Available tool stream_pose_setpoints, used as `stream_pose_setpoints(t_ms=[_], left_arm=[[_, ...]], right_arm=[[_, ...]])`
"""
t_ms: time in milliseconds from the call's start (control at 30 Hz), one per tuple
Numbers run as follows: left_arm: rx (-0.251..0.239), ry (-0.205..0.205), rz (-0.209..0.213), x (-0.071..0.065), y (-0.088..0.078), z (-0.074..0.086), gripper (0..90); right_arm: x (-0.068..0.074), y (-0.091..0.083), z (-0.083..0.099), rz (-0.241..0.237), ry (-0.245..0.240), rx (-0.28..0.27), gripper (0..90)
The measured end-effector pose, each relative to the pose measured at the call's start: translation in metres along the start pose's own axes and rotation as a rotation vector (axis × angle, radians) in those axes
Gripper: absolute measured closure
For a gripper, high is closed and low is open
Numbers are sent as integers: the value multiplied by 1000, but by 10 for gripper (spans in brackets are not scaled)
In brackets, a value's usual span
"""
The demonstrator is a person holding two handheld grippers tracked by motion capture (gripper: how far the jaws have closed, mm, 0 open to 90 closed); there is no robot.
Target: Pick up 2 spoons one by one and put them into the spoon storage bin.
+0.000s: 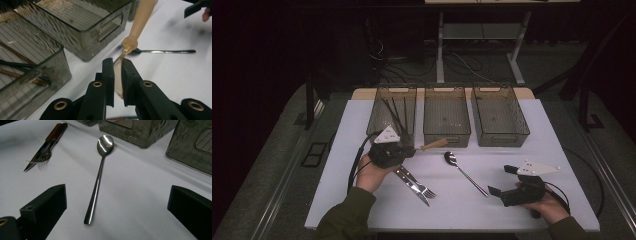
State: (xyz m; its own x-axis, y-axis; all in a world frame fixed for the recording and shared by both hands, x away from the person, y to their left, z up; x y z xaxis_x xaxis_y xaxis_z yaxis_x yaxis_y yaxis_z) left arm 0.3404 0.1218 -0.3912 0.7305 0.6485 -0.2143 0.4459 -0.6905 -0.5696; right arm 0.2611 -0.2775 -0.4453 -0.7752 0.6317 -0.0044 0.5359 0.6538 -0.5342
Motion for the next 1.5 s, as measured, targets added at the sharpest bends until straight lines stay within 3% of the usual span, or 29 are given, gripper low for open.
stream_pose_setpoints(t_ms=[333,700,1167,1333,1400,1433,1500], left_arm=[[-18,-10,-8,1,14,-16,826],[-63,-54,-10,8,34,-43,826],[-21,-43,-101,10,71,-82,826],[-3,-59,-117,11,85,-88,826],[-8,-84,-124,11,92,-89,826],[14,-70,-132,13,93,-90,826],[31,-82,-143,14,99,-89,826]], right_arm=[[0,-1,0,-2,4,-8,19],[1,-1,-1,-3,2,-10,19],[0,-2,-1,-8,4,-19,19],[0,-3,-1,-8,9,-22,19],[0,-3,-1,-8,9,-23,20],[0,-3,-1,-9,9,-23,19],[0,-3,-1,-9,8,-22,19]])
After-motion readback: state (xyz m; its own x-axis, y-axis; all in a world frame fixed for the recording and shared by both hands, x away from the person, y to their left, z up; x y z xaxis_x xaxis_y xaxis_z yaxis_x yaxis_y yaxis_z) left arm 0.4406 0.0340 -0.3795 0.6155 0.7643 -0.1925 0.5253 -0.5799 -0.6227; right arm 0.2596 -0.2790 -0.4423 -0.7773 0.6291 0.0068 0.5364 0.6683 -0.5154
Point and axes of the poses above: each handheld gripper's, and its own axes: y roughly forward along the jaws, z roughly out of its underside, x roughly to its left, the point moved 1 cm from there along y, roughly forward along the jaws, and after that the axes turned 10 degrees about -y, right-handed, at the moved point
